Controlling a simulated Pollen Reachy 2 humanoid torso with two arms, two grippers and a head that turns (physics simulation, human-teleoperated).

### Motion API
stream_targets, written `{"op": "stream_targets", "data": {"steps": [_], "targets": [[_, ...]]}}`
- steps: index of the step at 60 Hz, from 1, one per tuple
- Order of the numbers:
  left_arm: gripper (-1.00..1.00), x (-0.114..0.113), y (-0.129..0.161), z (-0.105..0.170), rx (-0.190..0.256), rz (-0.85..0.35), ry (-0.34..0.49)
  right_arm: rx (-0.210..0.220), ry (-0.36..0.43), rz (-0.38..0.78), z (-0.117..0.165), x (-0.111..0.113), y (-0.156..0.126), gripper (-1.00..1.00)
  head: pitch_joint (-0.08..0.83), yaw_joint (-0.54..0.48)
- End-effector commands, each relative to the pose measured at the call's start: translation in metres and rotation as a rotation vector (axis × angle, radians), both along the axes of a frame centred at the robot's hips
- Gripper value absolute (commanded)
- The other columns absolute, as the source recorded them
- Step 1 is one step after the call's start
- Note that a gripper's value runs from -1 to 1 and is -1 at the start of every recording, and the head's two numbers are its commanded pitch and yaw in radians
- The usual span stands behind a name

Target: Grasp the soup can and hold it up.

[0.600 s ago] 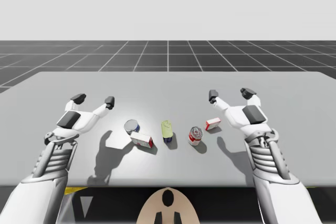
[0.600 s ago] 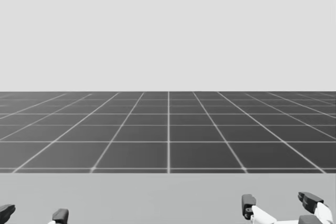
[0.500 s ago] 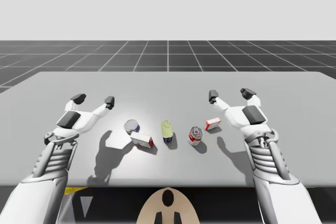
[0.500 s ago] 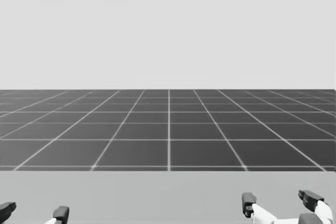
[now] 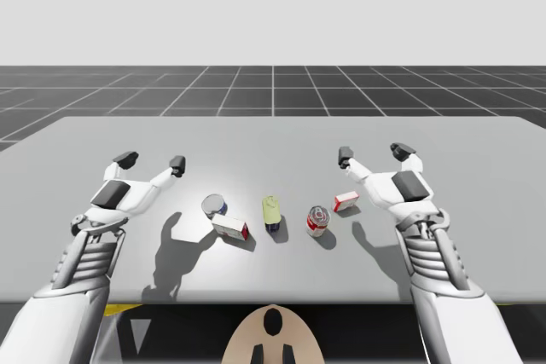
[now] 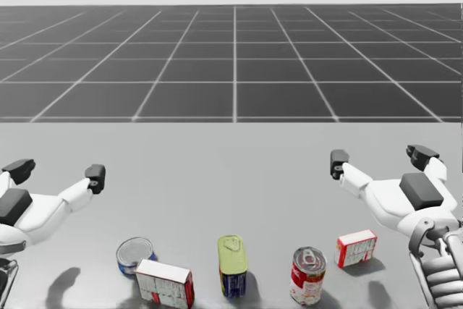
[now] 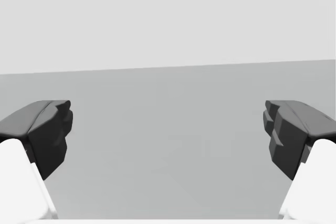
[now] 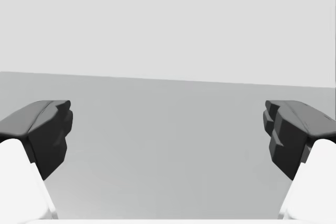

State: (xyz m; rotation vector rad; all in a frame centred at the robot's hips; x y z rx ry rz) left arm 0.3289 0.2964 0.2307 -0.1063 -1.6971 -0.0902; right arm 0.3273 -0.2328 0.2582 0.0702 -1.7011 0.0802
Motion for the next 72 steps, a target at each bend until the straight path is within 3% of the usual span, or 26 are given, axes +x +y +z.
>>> {"op": "stream_targets", "data": {"steps": [1,28,45,50,53,64,72], "targets": [[-1.0,0.0,0.0,0.0,0.005,0.002,-0.005,-0.013,0.002,0.0,-0.001,0.001,0.001,-1.0,0.432,0.01],[-1.0,-0.002,-0.002,0.005,-0.003,-0.003,-0.019,-0.038,-0.002,-0.007,-0.002,0.001,0.003,-1.0,0.67,-0.19],[-1.0,-0.003,-0.002,0.005,-0.006,0.003,-0.023,-0.054,-0.016,0.005,0.004,-0.005,0.006,-1.0,0.691,-0.21],[-1.0,-0.003,-0.002,0.005,-0.007,0.006,-0.021,-0.035,0.001,0.031,0.009,-0.016,0.007,-1.0,0.688,-0.21],[-1.0,-0.003,-0.002,0.004,-0.005,0.005,-0.019,-0.049,0.02,0.057,0.009,-0.029,0.009,-1.0,0.688,-0.21],[-1.0,-0.002,-0.002,0.004,-0.005,0.011,-0.019,-0.026,0.09,0.224,0.003,-0.072,0.02,-1.0,0.693,-0.2],[-1.0,-0.002,-0.002,0.004,-0.006,0.012,-0.016,-0.031,0.101,0.27,-0.005,-0.096,0.025,-1.0,0.695,-0.21]]}}
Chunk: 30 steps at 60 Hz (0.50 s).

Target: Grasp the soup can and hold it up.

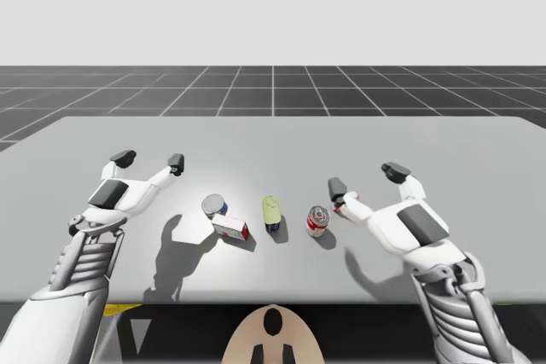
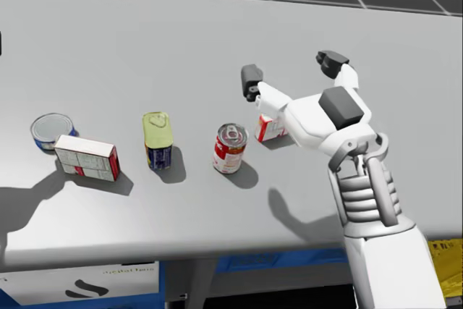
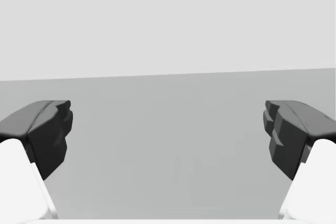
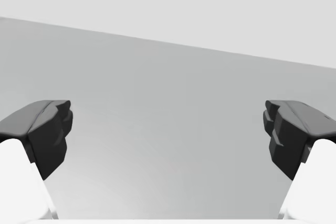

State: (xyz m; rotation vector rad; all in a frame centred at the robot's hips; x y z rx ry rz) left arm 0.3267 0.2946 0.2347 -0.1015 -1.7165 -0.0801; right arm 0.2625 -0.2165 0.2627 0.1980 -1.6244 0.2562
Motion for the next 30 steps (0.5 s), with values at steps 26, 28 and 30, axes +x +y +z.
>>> {"op": "stream_targets", "data": {"steps": [26,28,30], "targets": [[-1.0,0.001,0.0,-0.003,0.004,0.003,0.009,0.056,0.199,0.177,-0.08,-0.059,0.023,-1.0,0.697,-0.22],[-1.0,0.001,0.0,-0.003,0.005,0.003,0.009,0.056,0.203,0.18,-0.086,-0.057,0.025,-1.0,0.697,-0.22],[-1.0,0.001,0.0,-0.003,0.005,0.003,0.009,0.058,0.213,0.182,-0.088,-0.056,0.026,-1.0,0.697,-0.22]]}}
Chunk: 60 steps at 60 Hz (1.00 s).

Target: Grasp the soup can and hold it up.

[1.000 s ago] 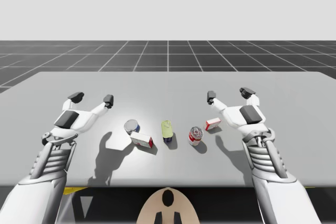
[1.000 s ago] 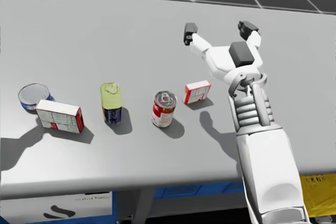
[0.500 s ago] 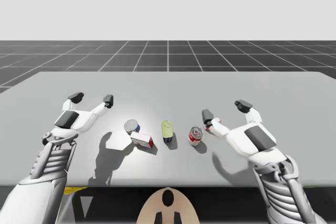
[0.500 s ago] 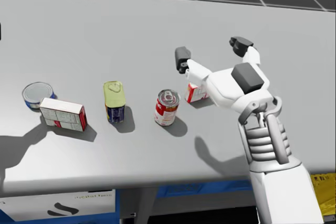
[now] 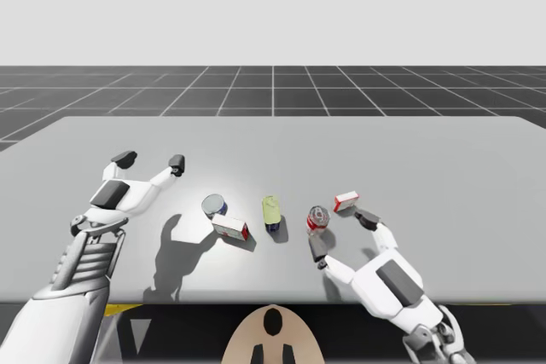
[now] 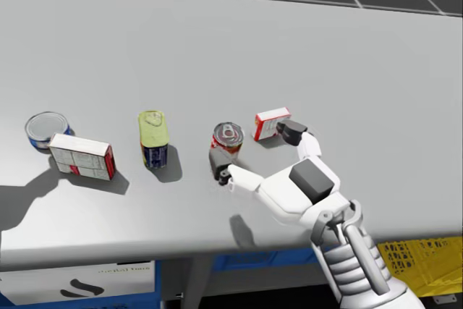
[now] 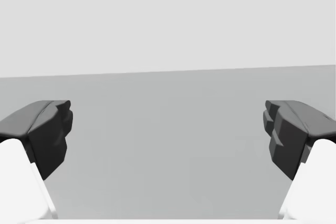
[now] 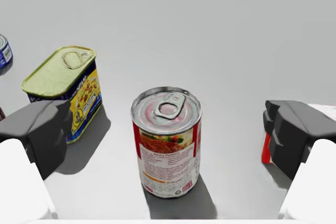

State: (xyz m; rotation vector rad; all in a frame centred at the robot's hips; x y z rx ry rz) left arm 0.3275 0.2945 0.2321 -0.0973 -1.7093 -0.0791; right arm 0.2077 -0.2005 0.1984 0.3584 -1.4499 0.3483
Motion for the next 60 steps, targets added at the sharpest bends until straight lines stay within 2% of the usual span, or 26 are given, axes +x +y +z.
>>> {"op": "stream_targets", "data": {"steps": [1,25,33,56,57,58,59,60], "targets": [[-1.0,0.001,0.0,-0.001,0.003,0.0,0.002,0.042,0.062,0.01,-0.027,0.0,0.012,-1.0,0.697,-0.22],[-1.0,0.001,-0.001,-0.002,0.004,-0.003,0.005,-0.019,0.18,-0.018,-0.059,0.029,0.029,-1.0,0.701,-0.21],[-1.0,0.001,-0.001,-0.002,0.004,-0.004,0.005,-0.047,0.183,-0.011,-0.061,0.04,0.036,-1.0,0.699,-0.21],[-1.0,0.001,-0.001,-0.001,0.005,-0.006,0.006,-0.09,0.18,-0.013,-0.059,0.063,0.052,-1.0,0.695,-0.2],[-1.0,0.001,-0.001,-0.001,0.005,-0.006,0.006,-0.089,0.184,-0.009,-0.059,0.063,0.052,-0.93,0.695,-0.2],[-1.0,0.001,-0.001,-0.001,0.005,-0.006,0.006,-0.095,0.186,-0.026,-0.058,0.063,0.052,-0.41,0.694,-0.2],[-1.0,0.001,-0.001,-0.001,0.005,-0.006,0.006,-0.084,0.188,-0.038,-0.059,0.062,0.052,0.47,0.694,-0.2],[-1.0,0.001,-0.001,-0.001,0.005,-0.005,0.006,-0.081,0.198,-0.032,-0.058,0.062,0.052,0.74,0.693,-0.2]]}}
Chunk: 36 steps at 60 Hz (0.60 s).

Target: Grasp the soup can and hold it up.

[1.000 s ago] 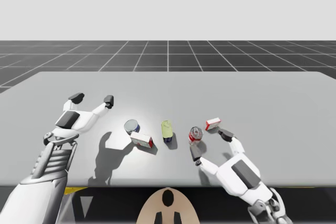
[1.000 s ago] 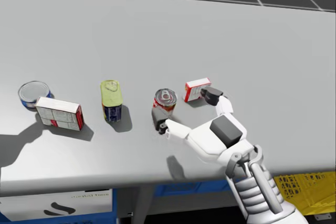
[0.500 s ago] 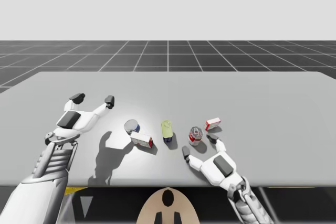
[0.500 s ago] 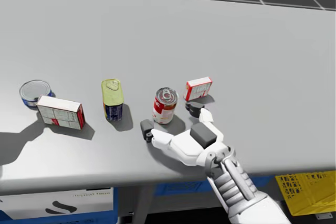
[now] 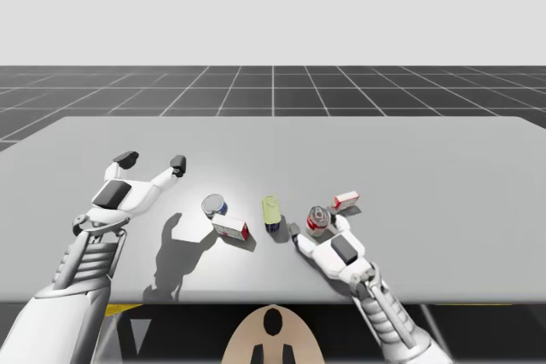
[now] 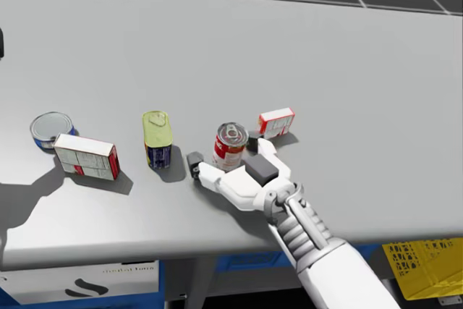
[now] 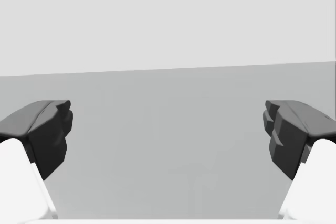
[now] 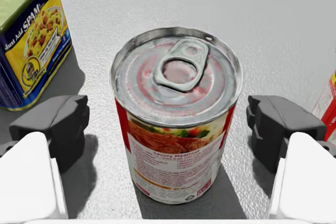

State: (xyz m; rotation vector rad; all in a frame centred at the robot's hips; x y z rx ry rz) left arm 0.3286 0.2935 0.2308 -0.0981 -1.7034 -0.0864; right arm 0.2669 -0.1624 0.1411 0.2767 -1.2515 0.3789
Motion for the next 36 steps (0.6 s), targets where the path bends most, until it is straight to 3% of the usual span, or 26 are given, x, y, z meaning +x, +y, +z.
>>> {"op": "stream_targets", "data": {"steps": [1,2,12,23,36], "targets": [[-1.0,0.0,-0.0002,0.0,0.0,-0.001,0.001,0.039,0.027,-0.015,-0.001,0.0026,0.013,0.92,0.693,-0.2],[-1.0,0.0,-0.0003,-0.0001,0.001,-0.001,0.001,0.038,0.028,-0.014,-0.0013,0.0023,0.0125,1.0,0.691,-0.2],[-1.0,0.0003,-0.0011,-0.0008,0.007,-0.001,0.001,0.044,0.031,-0.006,-0.0023,0.0004,0.0111,1.0,0.653,-0.21],[-1.0,0.0004,-0.0017,-0.0018,0.008,-0.001,0.005,0.047,0.029,0.0,-0.0035,-0.0018,0.0107,1.0,0.462,-0.2],[-1.0,0.0,-0.0008,-0.0017,0.007,0.0,0.004,0.051,0.018,0.001,-0.0022,-0.004,0.0107,1.0,0.352,-0.2]]}}
